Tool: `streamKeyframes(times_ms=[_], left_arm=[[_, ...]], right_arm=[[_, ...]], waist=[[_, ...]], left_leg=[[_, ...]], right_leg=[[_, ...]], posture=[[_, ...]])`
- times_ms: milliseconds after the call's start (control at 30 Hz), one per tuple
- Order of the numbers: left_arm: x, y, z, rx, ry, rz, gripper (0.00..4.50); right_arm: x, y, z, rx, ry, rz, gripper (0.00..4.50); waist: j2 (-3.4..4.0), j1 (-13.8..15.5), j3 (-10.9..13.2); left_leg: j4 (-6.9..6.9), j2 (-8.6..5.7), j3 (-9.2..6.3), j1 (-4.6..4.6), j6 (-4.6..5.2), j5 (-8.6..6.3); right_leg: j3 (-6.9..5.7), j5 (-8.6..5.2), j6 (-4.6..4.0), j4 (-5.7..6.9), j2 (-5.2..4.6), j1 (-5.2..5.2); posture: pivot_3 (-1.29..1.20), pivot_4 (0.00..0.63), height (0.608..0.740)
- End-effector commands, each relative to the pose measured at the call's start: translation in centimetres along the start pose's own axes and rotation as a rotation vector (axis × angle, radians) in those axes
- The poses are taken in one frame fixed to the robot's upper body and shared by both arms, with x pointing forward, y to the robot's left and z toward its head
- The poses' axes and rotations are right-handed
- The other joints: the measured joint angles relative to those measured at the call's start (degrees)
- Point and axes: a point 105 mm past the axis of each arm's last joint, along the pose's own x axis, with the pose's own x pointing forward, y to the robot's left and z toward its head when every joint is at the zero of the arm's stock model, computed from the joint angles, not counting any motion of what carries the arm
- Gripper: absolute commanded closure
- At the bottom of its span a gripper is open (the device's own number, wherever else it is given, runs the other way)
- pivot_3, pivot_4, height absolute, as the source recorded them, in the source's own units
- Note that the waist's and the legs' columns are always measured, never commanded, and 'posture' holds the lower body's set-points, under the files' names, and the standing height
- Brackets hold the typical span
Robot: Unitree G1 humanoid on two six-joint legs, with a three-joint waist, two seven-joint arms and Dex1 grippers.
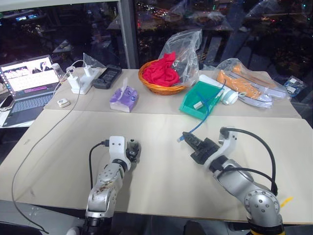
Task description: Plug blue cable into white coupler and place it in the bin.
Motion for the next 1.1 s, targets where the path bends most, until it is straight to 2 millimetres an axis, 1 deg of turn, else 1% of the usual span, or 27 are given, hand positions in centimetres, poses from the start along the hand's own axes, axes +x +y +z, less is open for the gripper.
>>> streamKeyframes(times_ms=[33,67,133,367,433,467,500,567,600,667,700,733,800,867,900,1000,1100], left_arm=[[-0.1,-0.1,-1.3,-0.013,0.048,-0.02,2.93],[-0.1,-0.2,-1.3,-0.013,0.046,-0.027,3.36],[-0.1,-0.2,-1.3,-0.009,0.048,-0.031,3.85],[0.2,-0.5,-1.0,0.006,0.037,-0.053,3.87],[0.3,-0.6,-0.7,0.025,0.021,-0.062,3.87],[0.4,-0.7,-0.2,0.019,-0.001,-0.069,3.87],[0.3,-1.7,1.3,0.042,-0.077,-0.13,3.87],[-0.2,-3.2,3.2,0.098,-0.186,-0.226,3.87],[-0.6,-4.1,3.9,0.127,-0.231,-0.283,3.87],[-1.8,-7.1,4.4,0.132,-0.268,-0.48,3.87],[-2.3,-8.1,4.2,0.149,-0.268,-0.555,3.87],[-2.6,-9.2,3.5,0.175,-0.238,-0.638,3.87],[-2.5,-10.5,1.6,0.229,-0.156,-0.738,3.87],[-2.1,-11.5,-0.1,0.283,-0.077,-0.827,3.87],[-1.8,-11.9,-0.8,0.302,-0.043,-0.859,3.87],[-1.4,-12.8,-2.0,0.328,0.003,-0.914,3.87],[-1.1,-13.9,-3.4,0.324,0.053,-0.968,3.87]], right_arm=[[-0.1,0.9,0.7,-0.008,-0.026,0.041,4.5],[-0.1,1.0,0.7,-0.007,-0.026,0.042,4.5],[-0.1,1.0,0.6,-0.007,-0.025,0.042,4.5],[0.0,0.9,0.7,-0.005,-0.029,0.039,4.5],[0.0,0.9,0.7,-0.006,-0.029,0.038,4.5],[0.0,0.9,0.7,-0.011,-0.028,0.04,4.5],[0.0,1.0,0.7,-0.025,-0.028,0.041,4.5],[0.0,1.2,0.8,-0.048,-0.029,0.04,4.5],[0.0,1.2,0.8,-0.06,-0.033,0.039,4.5],[-0.1,1.5,1.3,-0.102,-0.057,0.036,4.5],[-0.2,1.6,1.5,-0.13,-0.068,0.034,4.5],[-0.3,1.7,1.6,-0.177,-0.074,0.025,4.5],[-0.5,1.9,1.5,-0.242,-0.08,0.012,4.5],[-0.7,2.0,1.3,-0.262,-0.086,0.003,4.5],[-0.9,2.0,1.2,-0.273,-0.089,-0.007,4.5],[-1.3,1.9,1.0,-0.296,-0.095,-0.033,4.5],[-2.0,1.5,0.6,-0.323,-0.093,-0.075,4.5]], waist=[[0.0,0.0,0.0],[0.0,0.0,0.0],[0.0,0.0,0.0],[0.0,0.1,0.0],[0.0,0.2,0.0],[0.0,0.2,0.0],[0.0,0.2,0.0],[-0.01,0.1,0.0],[-0.01,0.1,0.0],[-0.01,0.1,0.0],[-0.01,0.1,0.0],[0.0,0.0,0.0],[0.0,-0.1,0.0],[0.0,-0.1,0.0],[0.0,-0.1,0.0],[-0.01,-0.3,0.0],[0.01,0.3,0.0]], left_leg=[[0.0,0.0,0.0,0.0,0.0,0.0],[0.0,0.0,0.0,-0.01,0.0,0.0],[0.0,-0.01,0.0,-0.02,0.0,0.0],[0.0,-0.01,0.0,-0.03,0.0,0.0],[0.0,-0.01,0.0,-0.03,0.0,0.0],[0.0,-0.01,0.0,-0.03,0.0,0.0],[0.0,-0.01,0.0,-0.03,0.0,0.0],[0.0,0.0,0.0,-0.06,-0.01,0.0],[0.0,0.0,0.0,-0.1,-0.02,0.01],[0.0,0.0,0.0,-0.14,-0.05,0.03],[0.0,0.0,0.0,-0.18,-0.09,0.05],[0.0,0.0,0.0,-0.2,-0.09,0.05],[0.0,0.0,0.0,-0.21,-0.09,0.05],[0.0,0.0,0.0,-0.2,-0.04,0.02],[0.0,0.0,0.0,-0.2,-0.01,0.01],[0.0,0.0,0.0,-0.21,0.0,0.0],[0.0,-0.01,-0.01,-0.18,0.0,0.0]], right_leg=[[0.0,0.0,0.0,0.0,0.0,0.0],[0.0,0.0,0.0,-0.01,0.0,0.0],[0.0,0.0,0.0,-0.03,0.0,0.0],[0.0,0.0,0.0,-0.05,0.0,0.0],[0.0,0.0,0.0,-0.05,0.0,0.0],[0.0,0.0,0.0,-0.05,0.0,0.0],[0.0,0.0,0.0,-0.05,0.0,0.0],[0.0,0.0,0.0,-0.05,0.0,-0.03],[-0.01,0.0,0.0,-0.05,0.0,-0.08],[-0.02,0.0,0.0,-0.08,0.0,-0.11],[-0.02,0.0,0.0,-0.1,0.0,-0.12],[-0.02,0.0,0.0,-0.1,0.0,-0.13],[-0.02,0.0,0.0,-0.1,0.0,-0.14],[-0.04,-0.01,0.0,-0.11,0.0,-0.14],[-0.04,-0.01,0.0,-0.11,0.0,-0.13],[-0.04,0.0,0.0,-0.1,0.0,-0.13],[-0.06,-0.01,0.0,-0.11,0.0,-0.08]], posture=[[0.0,0.15,0.74],[0.0,0.15,0.74],[0.0,0.15,0.74],[0.0,0.15,0.74],[0.0,0.15,0.74],[0.0,0.15,0.74],[0.0,0.15,0.74],[0.0,0.15,0.74],[0.0,0.15,0.74],[0.0,0.15,0.74],[0.0,0.15,0.74],[0.0,0.15,0.74],[0.0,0.15,0.74],[0.0,0.15,0.74],[0.0,0.15,0.74],[0.0,0.15,0.74],[0.0,0.15,0.74]])
